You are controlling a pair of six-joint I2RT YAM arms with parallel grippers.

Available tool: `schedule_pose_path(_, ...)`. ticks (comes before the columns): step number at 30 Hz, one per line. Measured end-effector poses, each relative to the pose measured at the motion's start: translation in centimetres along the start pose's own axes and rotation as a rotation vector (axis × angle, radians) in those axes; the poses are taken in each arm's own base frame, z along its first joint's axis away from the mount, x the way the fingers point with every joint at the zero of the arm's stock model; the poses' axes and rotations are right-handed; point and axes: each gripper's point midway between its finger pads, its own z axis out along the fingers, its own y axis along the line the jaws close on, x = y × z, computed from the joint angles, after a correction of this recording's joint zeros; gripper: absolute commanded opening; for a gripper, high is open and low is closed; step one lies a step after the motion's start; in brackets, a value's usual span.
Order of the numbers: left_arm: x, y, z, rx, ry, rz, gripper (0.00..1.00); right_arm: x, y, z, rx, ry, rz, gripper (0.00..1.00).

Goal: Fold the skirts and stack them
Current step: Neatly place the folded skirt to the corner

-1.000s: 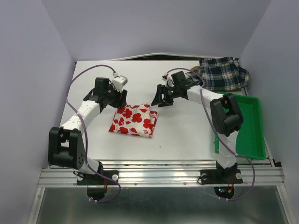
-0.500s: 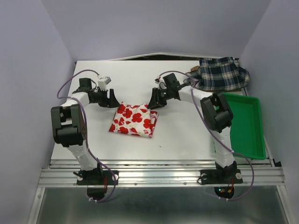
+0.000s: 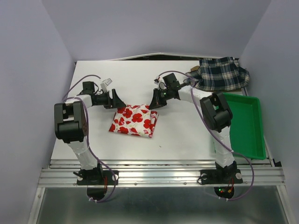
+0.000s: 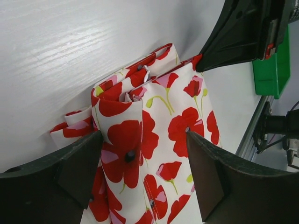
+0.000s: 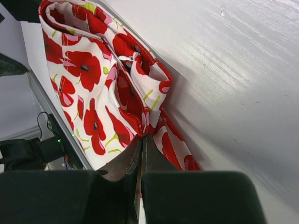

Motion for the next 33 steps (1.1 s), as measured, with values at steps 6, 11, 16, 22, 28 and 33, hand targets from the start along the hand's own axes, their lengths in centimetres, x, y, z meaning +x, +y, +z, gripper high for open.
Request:
schedule_pose_path(6,1.3,2.9,1.3,-0.058,0.022,-0.092,0.83,0.2,0.0,-0.1,-0.002,0.009,-0.012,0.01)
schedule_pose_path(11,0.8,3.4,1.4,-0.087,0.0,-0.129,0.84,0.6,-0.1,-0.2,0.003,0.021,-0.013,0.01)
schedule_pose_path(16,0.5,3.5,1.5,-0.101,-0.013,-0.15,0.85,1.6,-0.3,-1.0,0.013,0.032,0.0,0.01)
schedule_pose_path(22,0.4,3.6,1.4,-0.107,-0.017,-0.158,0.86,2.7,-1.5,-1.4,0.031,0.051,0.036,0.01)
schedule_pose_path(28,0.1,3.7,1.1,-0.132,-0.03,-0.138,0.84,2.5,-2.9,-1.4,0.051,0.051,0.051,0.01)
schedule_pose_path(33,-1.7,3.0,-1.1,-0.229,-0.08,-0.025,0.72,2.3,-4.4,-0.1,0.063,0.061,0.046,0.01)
